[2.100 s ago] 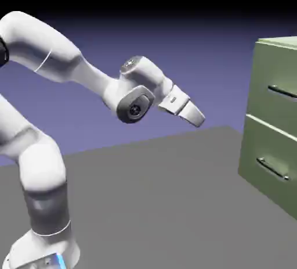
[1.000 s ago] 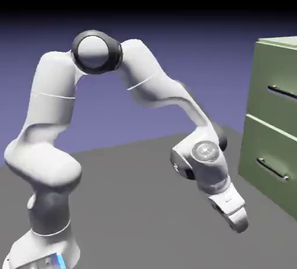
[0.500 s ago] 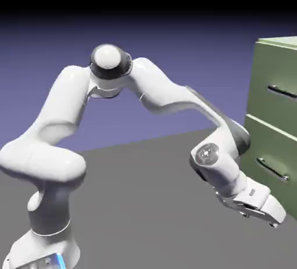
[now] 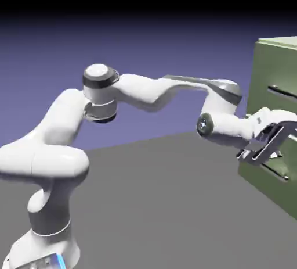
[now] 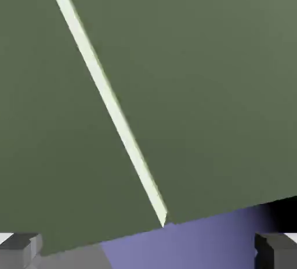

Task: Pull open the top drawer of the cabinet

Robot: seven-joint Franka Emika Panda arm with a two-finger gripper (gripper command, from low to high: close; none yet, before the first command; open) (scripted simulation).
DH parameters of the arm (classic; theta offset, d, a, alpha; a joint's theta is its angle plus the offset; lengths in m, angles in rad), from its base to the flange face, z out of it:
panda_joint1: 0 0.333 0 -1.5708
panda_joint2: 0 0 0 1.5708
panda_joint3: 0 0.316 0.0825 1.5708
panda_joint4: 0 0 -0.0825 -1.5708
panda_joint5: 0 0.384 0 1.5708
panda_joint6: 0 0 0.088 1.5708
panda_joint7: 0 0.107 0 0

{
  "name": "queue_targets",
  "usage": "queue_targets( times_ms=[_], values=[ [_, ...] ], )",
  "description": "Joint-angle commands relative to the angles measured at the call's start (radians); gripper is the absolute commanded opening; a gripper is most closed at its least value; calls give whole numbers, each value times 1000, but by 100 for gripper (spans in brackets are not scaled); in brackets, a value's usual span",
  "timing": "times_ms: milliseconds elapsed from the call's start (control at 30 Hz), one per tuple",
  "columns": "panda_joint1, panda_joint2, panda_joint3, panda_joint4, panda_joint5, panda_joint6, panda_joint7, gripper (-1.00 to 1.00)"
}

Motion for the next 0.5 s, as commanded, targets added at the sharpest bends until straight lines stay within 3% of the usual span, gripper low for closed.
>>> queue_targets(
  times_ms=[0, 167, 400, 433, 467],
  values=[
    [17, 29, -25, 13, 42, -10, -44, 0],
    [70, 122, -105, 55, 176, -41, -182, 0],
    [-69, 130, -77, 276, 179, 42, -151, 0],
    [-69, 130, -77, 276, 179, 42, -151, -100],
    [-69, 130, -77, 276, 179, 42, -151, -100]
  ],
)
